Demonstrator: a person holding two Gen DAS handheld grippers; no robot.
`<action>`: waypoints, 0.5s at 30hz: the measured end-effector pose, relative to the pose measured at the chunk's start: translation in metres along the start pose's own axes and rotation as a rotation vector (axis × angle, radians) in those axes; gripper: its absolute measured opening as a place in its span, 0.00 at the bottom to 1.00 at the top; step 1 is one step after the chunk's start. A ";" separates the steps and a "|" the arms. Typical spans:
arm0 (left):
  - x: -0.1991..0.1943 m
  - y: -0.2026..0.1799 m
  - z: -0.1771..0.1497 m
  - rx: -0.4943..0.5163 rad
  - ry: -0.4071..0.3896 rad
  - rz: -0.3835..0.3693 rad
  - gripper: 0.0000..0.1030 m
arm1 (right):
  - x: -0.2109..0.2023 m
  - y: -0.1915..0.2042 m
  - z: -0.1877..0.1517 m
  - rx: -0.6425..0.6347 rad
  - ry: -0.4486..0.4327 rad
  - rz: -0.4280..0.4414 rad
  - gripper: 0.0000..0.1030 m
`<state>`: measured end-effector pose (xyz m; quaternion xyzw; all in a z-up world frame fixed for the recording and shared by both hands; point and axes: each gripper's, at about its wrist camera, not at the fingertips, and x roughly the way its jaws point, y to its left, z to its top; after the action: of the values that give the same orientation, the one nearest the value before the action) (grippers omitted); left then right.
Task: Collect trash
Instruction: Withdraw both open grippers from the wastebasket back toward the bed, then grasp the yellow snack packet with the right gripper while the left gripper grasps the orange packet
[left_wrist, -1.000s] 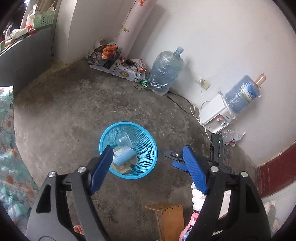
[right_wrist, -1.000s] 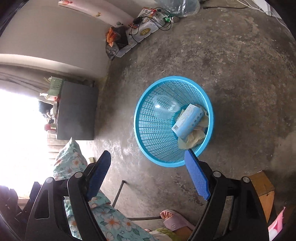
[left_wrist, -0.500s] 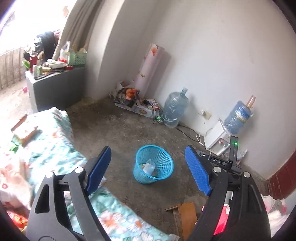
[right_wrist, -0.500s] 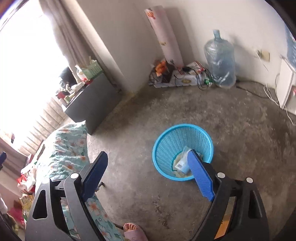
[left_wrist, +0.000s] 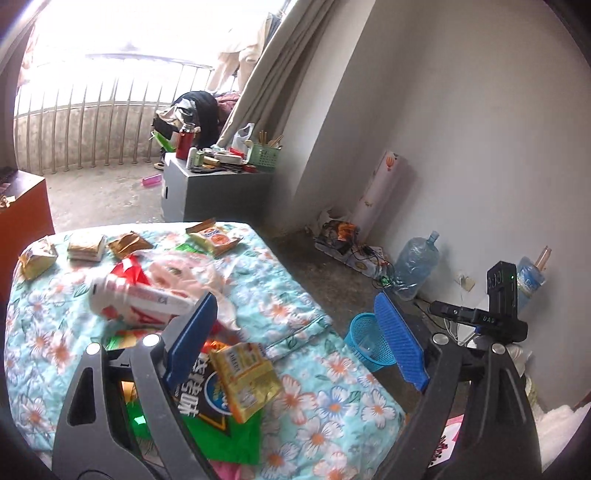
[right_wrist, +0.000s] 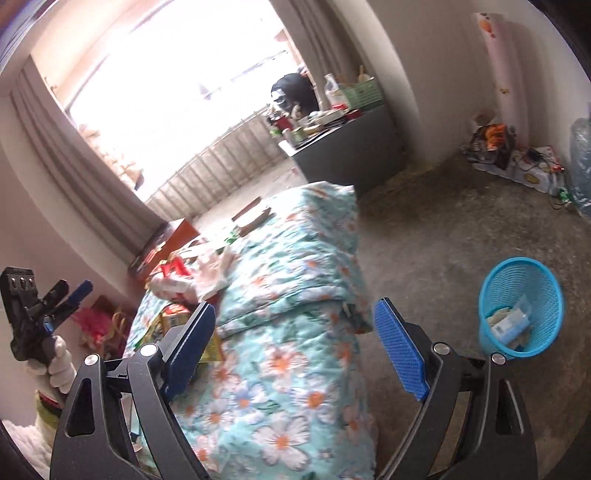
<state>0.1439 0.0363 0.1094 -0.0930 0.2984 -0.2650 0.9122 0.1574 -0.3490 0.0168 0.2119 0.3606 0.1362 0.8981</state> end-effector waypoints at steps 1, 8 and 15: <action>-0.003 0.005 -0.006 -0.008 0.005 0.011 0.80 | 0.009 0.012 -0.001 -0.011 0.019 0.022 0.83; 0.007 0.034 -0.061 -0.100 0.082 0.064 0.66 | 0.082 0.077 -0.029 -0.014 0.169 0.149 0.68; 0.048 0.050 -0.091 -0.178 0.211 0.093 0.44 | 0.169 0.086 -0.056 0.111 0.341 0.184 0.44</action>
<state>0.1446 0.0515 -0.0040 -0.1314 0.4191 -0.2034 0.8750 0.2287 -0.1910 -0.0774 0.2671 0.4935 0.2314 0.7947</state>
